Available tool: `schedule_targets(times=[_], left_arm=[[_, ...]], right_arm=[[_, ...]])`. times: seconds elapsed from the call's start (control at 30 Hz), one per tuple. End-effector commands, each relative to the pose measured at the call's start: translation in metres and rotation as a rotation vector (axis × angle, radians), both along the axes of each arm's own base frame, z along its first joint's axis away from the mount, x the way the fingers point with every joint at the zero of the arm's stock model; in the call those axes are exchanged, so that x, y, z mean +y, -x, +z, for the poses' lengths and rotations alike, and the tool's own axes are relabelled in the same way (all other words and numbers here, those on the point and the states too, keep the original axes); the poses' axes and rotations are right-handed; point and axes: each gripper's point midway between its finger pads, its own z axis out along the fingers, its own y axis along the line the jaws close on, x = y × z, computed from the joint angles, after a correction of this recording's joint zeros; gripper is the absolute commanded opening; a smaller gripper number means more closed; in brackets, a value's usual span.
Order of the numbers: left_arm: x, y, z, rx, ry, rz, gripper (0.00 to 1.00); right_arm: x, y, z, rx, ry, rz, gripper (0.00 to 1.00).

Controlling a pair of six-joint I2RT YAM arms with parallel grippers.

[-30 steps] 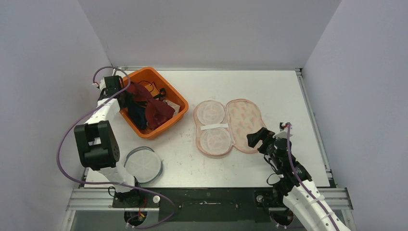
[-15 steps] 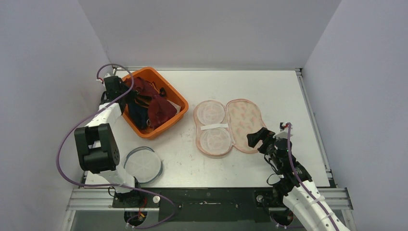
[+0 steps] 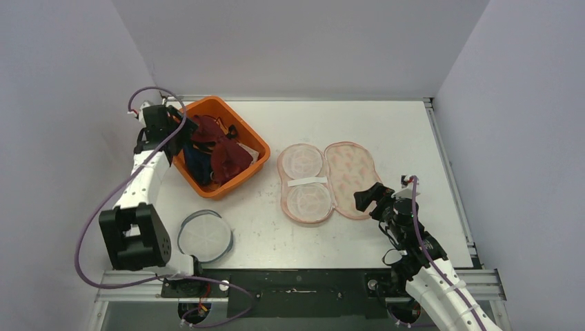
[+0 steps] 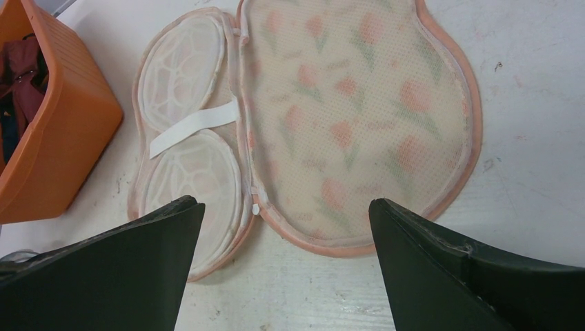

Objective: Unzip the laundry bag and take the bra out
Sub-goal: Adjust the bra in the bin, then close the laundry bag at the center of the board.

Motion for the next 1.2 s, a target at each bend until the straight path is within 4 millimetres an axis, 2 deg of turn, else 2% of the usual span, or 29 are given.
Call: schedule_targets(times=[0.0, 0.07, 0.17, 0.23, 0.3, 0.4, 0.5, 0.63, 0.9, 1.03, 1.17], left_arm=[[-0.037, 0.02, 0.099, -0.212, -0.043, -0.057, 0.69], [-0.087, 0.037, 0.108, -0.259, -0.044, -0.163, 0.67], [-0.156, 0.075, 0.107, -0.285, -0.08, -0.313, 0.67], [-0.189, 0.103, 0.1, -0.287, -0.113, -0.396, 0.67], [-0.207, 0.131, 0.086, -0.271, -0.169, -0.419, 0.64], [-0.252, 0.172, 0.063, -0.286, -0.254, -0.509, 0.63], [-0.285, 0.192, 0.025, -0.203, -0.273, -0.611, 0.64], [-0.307, 0.202, -0.026, -0.117, -0.247, -0.712, 0.65], [-0.332, 0.203, -0.092, 0.054, -0.243, -0.803, 0.68], [-0.33, 0.205, -0.115, 0.106, -0.222, -0.788, 0.68], [-0.318, 0.207, -0.129, 0.134, -0.229, -0.768, 0.66]], right_arm=[[0.003, -0.004, 0.012, -0.042, -0.001, 0.011, 0.95], [0.005, -0.005, 0.013, -0.043, -0.003, 0.024, 0.95], [0.006, -0.009, 0.019, -0.048, 0.016, 0.034, 0.95], [0.008, -0.009, 0.019, -0.034, 0.041, 0.057, 0.94], [0.009, -0.009, 0.017, -0.015, 0.058, 0.074, 0.94], [0.008, -0.012, 0.009, 0.005, 0.062, 0.059, 0.94], [0.003, -0.017, 0.003, 0.01, 0.049, 0.008, 0.94], [-0.002, -0.017, -0.009, 0.046, 0.021, -0.053, 0.94], [-0.037, -0.008, -0.022, 0.096, 0.035, -0.268, 0.95], [-0.052, -0.007, -0.024, 0.116, 0.036, -0.373, 0.95], [-0.058, -0.009, -0.03, 0.135, 0.049, -0.416, 0.94]])
